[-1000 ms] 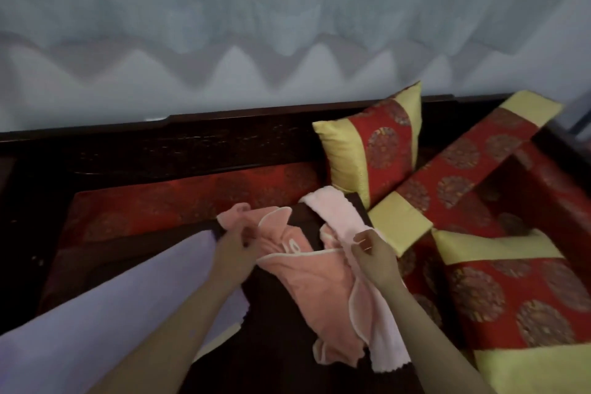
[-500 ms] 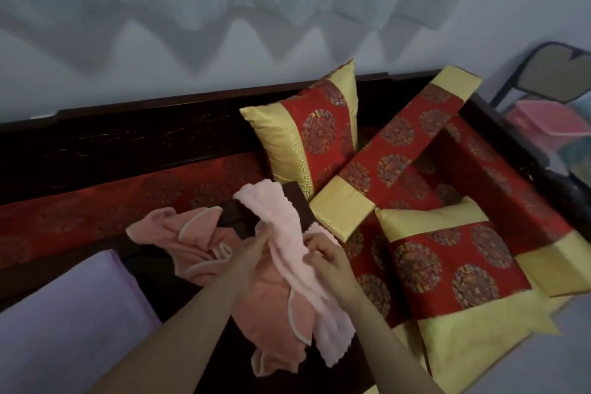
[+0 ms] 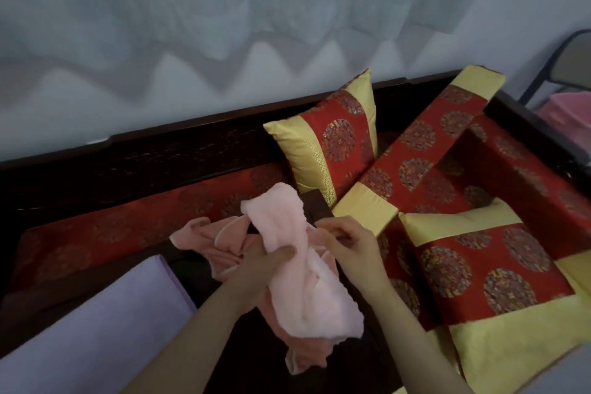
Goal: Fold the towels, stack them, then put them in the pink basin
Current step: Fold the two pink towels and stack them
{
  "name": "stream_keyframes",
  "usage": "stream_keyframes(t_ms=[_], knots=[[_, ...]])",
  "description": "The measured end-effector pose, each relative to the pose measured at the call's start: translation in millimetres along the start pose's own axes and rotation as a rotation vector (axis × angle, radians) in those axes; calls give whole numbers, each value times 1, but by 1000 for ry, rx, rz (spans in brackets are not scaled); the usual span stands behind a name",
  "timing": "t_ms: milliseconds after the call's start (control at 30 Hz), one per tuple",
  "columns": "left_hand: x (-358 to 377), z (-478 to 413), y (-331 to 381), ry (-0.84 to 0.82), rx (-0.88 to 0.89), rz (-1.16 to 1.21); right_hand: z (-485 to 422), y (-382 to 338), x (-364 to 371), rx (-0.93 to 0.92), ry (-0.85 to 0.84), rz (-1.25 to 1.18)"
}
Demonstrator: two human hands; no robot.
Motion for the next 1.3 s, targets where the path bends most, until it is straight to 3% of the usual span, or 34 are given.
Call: stream_keyframes(t_ms=[167, 267, 400, 500, 567, 900, 1167, 1300], knots=[[1, 22, 45, -42, 204, -152, -17, -44, 18, -127, -9, 77], [-11, 30, 68, 48, 223, -121, -23, -68, 23, -138, -32, 86], [-36, 27, 98, 40, 193, 220, -46, -97, -5, -44, 71, -129], [-57, 28, 113, 20, -10, 572, -69, -118, -45, 16, 252, -215], [-76, 26, 129, 79, 18, 620, -84, -133, -64, 21, 318, -179], [-111, 30, 211, 210, 273, 451, -118, -178, -122, -99, 440, 59], [-90, 27, 220, 31, 170, 247, -123, -147, -151, -21, 504, 57], [-67, 31, 228, 11, 218, 124, -125, -143, -155, -10, 487, 93]])
Point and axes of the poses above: each hand's wrist, its own z-axis away from the middle knuckle, its own x-axis out of the palm, y = z × x, the point moved 8 cm from there along -z, towards the middle knuckle, and after that the axes turned 7 degrees about y, right-handed, at the moved point
